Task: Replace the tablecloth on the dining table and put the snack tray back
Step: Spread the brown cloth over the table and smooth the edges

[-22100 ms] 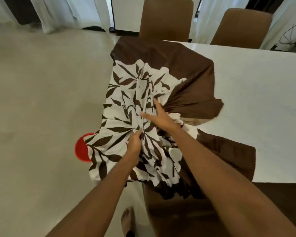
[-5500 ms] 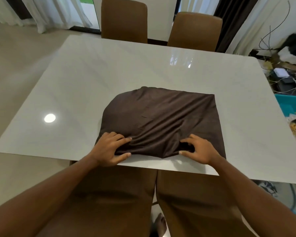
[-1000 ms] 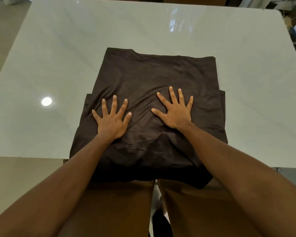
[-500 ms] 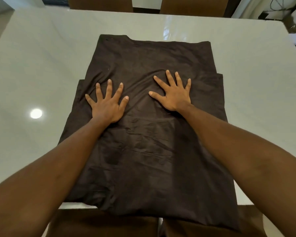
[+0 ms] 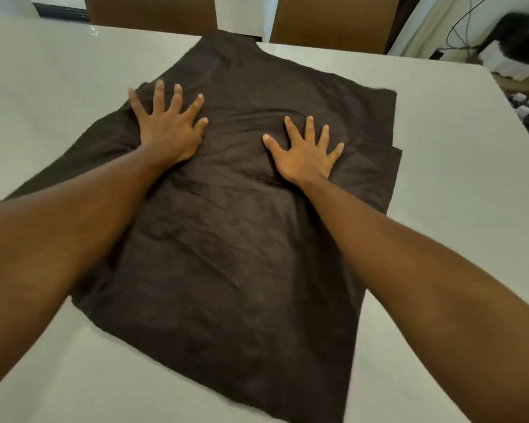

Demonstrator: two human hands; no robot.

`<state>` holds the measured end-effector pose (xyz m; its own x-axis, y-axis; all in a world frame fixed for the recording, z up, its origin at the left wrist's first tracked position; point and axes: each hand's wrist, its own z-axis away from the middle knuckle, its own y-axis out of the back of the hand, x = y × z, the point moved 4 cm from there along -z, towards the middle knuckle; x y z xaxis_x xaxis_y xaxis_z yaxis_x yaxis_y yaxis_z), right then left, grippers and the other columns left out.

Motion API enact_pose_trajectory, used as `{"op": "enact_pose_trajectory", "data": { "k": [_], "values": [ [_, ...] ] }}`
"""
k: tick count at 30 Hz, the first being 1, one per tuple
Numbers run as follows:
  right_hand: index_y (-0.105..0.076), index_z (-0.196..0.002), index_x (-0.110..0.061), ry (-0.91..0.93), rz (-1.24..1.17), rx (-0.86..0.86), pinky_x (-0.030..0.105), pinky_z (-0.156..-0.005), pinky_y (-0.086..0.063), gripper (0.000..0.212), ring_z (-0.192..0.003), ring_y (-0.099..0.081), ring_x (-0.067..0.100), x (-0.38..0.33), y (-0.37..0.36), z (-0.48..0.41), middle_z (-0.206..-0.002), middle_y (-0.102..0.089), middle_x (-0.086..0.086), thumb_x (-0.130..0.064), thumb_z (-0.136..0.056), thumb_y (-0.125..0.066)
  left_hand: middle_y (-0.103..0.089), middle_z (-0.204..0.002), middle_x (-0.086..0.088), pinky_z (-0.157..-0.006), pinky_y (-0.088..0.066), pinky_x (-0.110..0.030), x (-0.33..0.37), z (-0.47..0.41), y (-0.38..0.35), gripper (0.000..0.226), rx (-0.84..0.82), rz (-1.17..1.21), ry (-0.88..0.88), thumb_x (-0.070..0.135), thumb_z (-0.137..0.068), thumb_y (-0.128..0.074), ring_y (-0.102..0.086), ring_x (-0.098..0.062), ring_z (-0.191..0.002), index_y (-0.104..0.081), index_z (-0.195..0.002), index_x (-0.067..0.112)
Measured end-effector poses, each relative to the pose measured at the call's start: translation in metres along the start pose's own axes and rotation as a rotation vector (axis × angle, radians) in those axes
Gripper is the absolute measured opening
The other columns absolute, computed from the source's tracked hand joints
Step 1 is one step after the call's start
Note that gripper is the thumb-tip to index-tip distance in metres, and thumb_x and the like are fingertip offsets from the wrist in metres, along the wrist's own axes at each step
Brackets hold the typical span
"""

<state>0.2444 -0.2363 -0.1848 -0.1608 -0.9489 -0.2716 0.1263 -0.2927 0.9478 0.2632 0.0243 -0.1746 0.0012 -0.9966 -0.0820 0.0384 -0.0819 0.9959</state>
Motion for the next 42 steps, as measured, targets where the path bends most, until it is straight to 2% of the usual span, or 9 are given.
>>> {"op": "enact_pose_trajectory", "data": {
  "k": [3, 8, 16, 23, 29, 33, 37, 40, 42],
  "values": [
    [-0.009, -0.159, -0.044, -0.207, -0.074, 0.022, 0.069, -0.112, 0.019, 0.086, -0.153, 0.017, 0.035, 0.017, -0.004, 0.021, -0.169, 0.009, 0.001, -0.087, -0.085, -0.021, -0.016, -0.165, -0.013, -0.114, 0.002, -0.072, 0.046, -0.005, 0.012, 0.057, 0.056, -0.072, 0.013, 0.05, -0.104, -0.017, -0.004, -0.036, -0.152, -0.017, -0.157, 0.03],
    [0.0, -0.16, -0.039, -0.537, -0.246, 0.02, 0.065, -0.113, 0.021, 0.089, -0.15, 0.026, 0.035, 0.066, 0.008, 0.059, -0.166, 0.023, 0.008, -0.082, -0.088, -0.03, -0.028, -0.161, -0.013, -0.11, 0.003, -0.074, 0.141, 0.062, 0.023, 0.063, 0.035, 0.321, 0.048, 0.061, -0.098, -0.025, -0.012, -0.036, -0.151, -0.043, -0.148, 0.027],
    [0.0, -0.161, -0.037, -0.875, -0.399, 0.073, 0.062, -0.117, 0.018, 0.093, -0.151, 0.024, 0.034, 0.179, 0.043, 0.129, -0.166, 0.022, 0.01, -0.076, -0.088, -0.044, 0.005, -0.167, -0.009, -0.103, 0.006, -0.081, 0.27, 0.167, 0.016, 0.077, -0.158, 0.312, -0.147, 0.079, -0.09, -0.012, 0.013, -0.045, -0.149, -0.003, -0.157, 0.042],
    [-0.009, -0.16, -0.035, -0.789, -0.468, 0.079, 0.058, -0.12, 0.015, 0.088, -0.154, 0.018, 0.03, 0.252, 0.069, 0.142, -0.168, 0.017, 0.009, -0.069, -0.09, -0.05, 0.007, -0.167, -0.004, -0.105, 0.008, -0.08, 0.333, 0.155, 0.015, 0.077, -0.167, 0.229, -0.253, 0.083, -0.086, -0.006, 0.015, -0.045, -0.148, 0.002, -0.155, 0.048],
    [-0.043, -0.147, -0.033, -0.712, -0.371, 0.41, 0.051, -0.115, -0.026, 0.068, -0.148, -0.021, 0.029, 0.354, 0.111, 0.183, -0.164, -0.022, 0.006, -0.049, -0.085, -0.068, 0.015, -0.166, 0.005, -0.108, 0.011, -0.076, 0.38, 0.111, 0.022, 0.086, -0.263, 0.187, -0.357, 0.093, -0.076, -0.007, 0.019, -0.039, -0.15, 0.009, -0.151, 0.054],
    [-0.035, -0.15, -0.029, -1.042, -0.518, 0.452, 0.054, -0.11, -0.032, 0.084, -0.14, -0.031, 0.033, 0.443, 0.126, 0.222, -0.158, -0.029, 0.009, -0.051, -0.08, -0.076, -0.009, -0.167, -0.002, -0.115, 0.001, -0.07, 0.406, 0.126, 0.031, 0.073, -0.138, 0.233, -0.364, 0.075, -0.092, -0.025, 0.0, -0.034, -0.153, -0.016, -0.156, 0.041],
    [-0.032, -0.149, -0.028, -1.241, -0.817, 0.53, 0.051, -0.098, -0.041, 0.089, -0.128, -0.04, 0.036, 0.469, 0.139, 0.234, -0.145, -0.037, 0.014, -0.039, -0.077, -0.082, -0.042, -0.153, -0.007, -0.116, -0.013, -0.064, 0.435, 0.177, 0.04, 0.053, 0.025, 0.494, -0.292, 0.056, -0.096, -0.047, -0.032, -0.028, -0.144, -0.052, -0.139, 0.025],
    [-0.028, -0.15, -0.027, -1.292, -1.185, 0.611, 0.051, -0.097, -0.048, 0.088, -0.124, -0.049, 0.039, 0.476, 0.147, 0.229, -0.146, -0.039, 0.016, -0.016, -0.08, -0.08, -0.052, -0.143, -0.001, -0.116, -0.019, -0.062, 0.461, 0.207, 0.049, 0.052, 0.025, 0.578, -0.38, 0.058, -0.091, -0.054, -0.045, -0.026, -0.135, -0.057, -0.133, 0.026],
    [-0.04, -0.143, -0.015, -1.213, -1.408, 0.53, 0.042, -0.078, -0.059, 0.077, -0.1, -0.063, 0.032, 0.476, 0.149, 0.223, -0.13, -0.057, 0.018, -0.006, -0.077, -0.078, -0.056, -0.141, 0.002, -0.115, -0.023, -0.061, 0.477, 0.221, 0.054, 0.064, -0.099, 0.689, -0.46, 0.063, -0.085, -0.06, -0.049, -0.024, -0.132, -0.052, -0.138, 0.029]
  ]
}}
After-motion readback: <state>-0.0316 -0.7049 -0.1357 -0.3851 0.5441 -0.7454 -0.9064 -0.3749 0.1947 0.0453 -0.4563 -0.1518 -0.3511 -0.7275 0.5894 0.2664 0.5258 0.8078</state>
